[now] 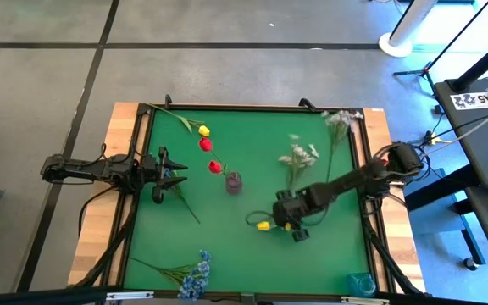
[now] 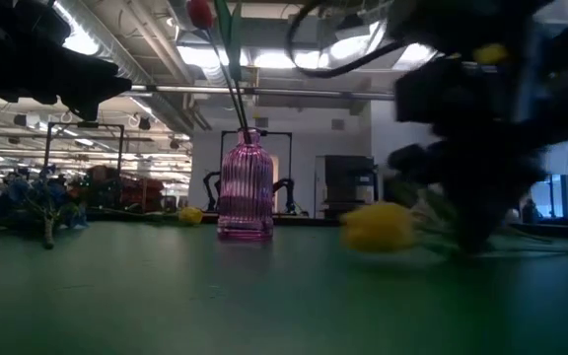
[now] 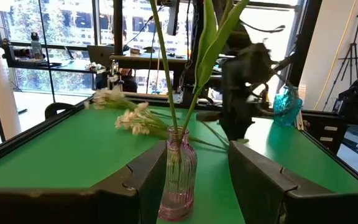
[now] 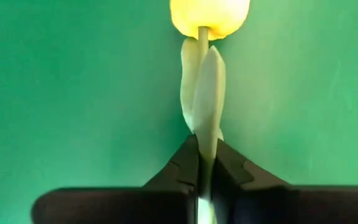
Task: Sort flowers into vase by color
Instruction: Put the yellow tulip into the blue vase
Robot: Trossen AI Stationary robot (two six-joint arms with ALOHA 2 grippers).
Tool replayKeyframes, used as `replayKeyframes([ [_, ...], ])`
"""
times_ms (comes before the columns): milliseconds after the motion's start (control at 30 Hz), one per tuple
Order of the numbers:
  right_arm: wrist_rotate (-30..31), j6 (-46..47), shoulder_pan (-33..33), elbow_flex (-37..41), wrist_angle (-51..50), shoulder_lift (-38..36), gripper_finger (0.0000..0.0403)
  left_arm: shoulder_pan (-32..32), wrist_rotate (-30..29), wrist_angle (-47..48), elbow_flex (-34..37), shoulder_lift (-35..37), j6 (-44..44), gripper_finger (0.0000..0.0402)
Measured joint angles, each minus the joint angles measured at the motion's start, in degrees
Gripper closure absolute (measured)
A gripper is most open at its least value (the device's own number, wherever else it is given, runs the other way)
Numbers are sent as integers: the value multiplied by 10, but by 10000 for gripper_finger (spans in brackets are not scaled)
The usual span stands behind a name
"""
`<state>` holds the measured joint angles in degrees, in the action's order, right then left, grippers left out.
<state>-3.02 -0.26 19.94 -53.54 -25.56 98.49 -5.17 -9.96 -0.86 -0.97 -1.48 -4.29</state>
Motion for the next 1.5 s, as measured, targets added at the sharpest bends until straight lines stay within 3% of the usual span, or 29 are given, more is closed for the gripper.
replayKeyframes([
  [100,67,23,53,-17,-86,0,357,0,0,0,0,0,0,234],
  [300,198,108,166,-25,-208,0,271,0,0,0,0,0,0,234],
  [533,210,134,240,-25,-226,0,222,0,0,0,0,0,0,234],
  [767,216,120,233,-25,-232,0,230,0,0,0,0,0,0,234],
  [1067,199,81,143,-15,-249,0,242,0,0,0,0,0,0,234],
  [1300,88,59,91,11,-188,-5,248,0,0,0,0,0,0,234],
  [1400,85,62,92,11,-188,-5,280,0,0,0,0,0,0,234],
  [1500,69,74,94,12,-186,-6,350,0,0,0,0,0,0,234],
])
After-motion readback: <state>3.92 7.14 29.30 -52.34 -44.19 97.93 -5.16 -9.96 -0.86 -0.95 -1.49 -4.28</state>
